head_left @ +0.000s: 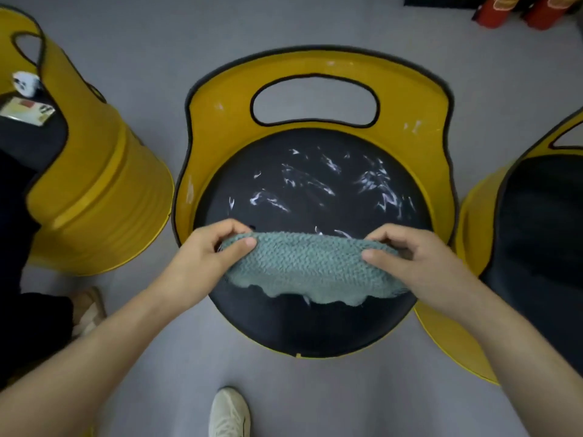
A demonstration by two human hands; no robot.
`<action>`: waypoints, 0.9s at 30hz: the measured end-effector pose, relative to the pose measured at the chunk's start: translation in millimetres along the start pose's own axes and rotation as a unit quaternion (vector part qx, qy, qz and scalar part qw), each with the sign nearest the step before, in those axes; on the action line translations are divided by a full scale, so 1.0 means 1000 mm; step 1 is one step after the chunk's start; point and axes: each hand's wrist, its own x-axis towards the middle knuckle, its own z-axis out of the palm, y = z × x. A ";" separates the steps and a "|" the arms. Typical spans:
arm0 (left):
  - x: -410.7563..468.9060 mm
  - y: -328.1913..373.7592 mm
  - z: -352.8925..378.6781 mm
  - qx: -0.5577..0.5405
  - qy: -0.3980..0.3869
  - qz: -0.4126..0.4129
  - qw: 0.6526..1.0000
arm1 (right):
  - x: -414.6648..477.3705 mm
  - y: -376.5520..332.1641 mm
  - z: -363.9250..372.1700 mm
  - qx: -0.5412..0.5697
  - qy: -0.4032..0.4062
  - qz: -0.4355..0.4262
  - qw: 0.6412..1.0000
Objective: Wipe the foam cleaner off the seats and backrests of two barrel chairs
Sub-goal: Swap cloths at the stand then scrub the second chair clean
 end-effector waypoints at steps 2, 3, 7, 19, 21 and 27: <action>-0.004 -0.011 -0.001 0.004 -0.023 0.018 1.000 | -0.010 0.004 0.008 0.016 -0.007 -0.029 0.999; -0.010 -0.021 0.001 0.007 -0.037 0.020 0.999 | -0.016 0.010 0.014 0.024 -0.018 -0.037 0.999; -0.042 -0.084 0.027 0.031 -0.059 0.015 0.998 | -0.036 0.073 0.045 0.017 -0.075 -0.004 0.997; -0.022 -0.172 0.072 0.289 0.088 0.102 0.948 | 0.002 0.164 0.102 -0.326 0.060 -0.135 0.934; -0.026 -0.174 0.075 0.373 0.124 0.158 0.906 | 0.001 0.171 0.106 -0.387 0.091 -0.188 0.898; -0.045 -0.174 0.107 0.414 0.103 0.328 0.843 | -0.026 0.171 0.114 -0.425 0.090 -0.269 0.860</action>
